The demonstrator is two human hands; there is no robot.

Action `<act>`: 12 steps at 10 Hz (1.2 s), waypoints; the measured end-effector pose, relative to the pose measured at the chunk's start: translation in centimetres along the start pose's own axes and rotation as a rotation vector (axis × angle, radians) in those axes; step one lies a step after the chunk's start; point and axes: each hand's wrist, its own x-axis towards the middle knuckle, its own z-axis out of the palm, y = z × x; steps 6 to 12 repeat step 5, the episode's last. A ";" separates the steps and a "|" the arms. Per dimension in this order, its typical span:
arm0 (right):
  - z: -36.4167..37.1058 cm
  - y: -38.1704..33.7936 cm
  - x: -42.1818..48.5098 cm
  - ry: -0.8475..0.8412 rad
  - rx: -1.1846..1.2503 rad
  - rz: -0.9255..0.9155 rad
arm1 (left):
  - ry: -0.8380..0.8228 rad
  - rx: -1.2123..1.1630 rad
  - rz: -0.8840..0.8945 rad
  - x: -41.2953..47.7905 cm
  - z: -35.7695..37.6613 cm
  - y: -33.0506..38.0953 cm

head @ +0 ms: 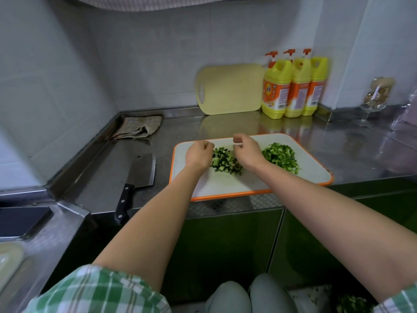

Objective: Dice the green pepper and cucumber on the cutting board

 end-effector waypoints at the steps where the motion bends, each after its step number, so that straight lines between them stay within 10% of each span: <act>1: 0.1 -0.3 -0.1 0.101 0.024 0.018 | 0.069 0.192 0.025 0.5 -0.2 -0.5; 12: 0.7 0.0 0.2 0.149 -0.056 -0.074 | 0.149 0.343 0.019 0.9 0.8 -0.5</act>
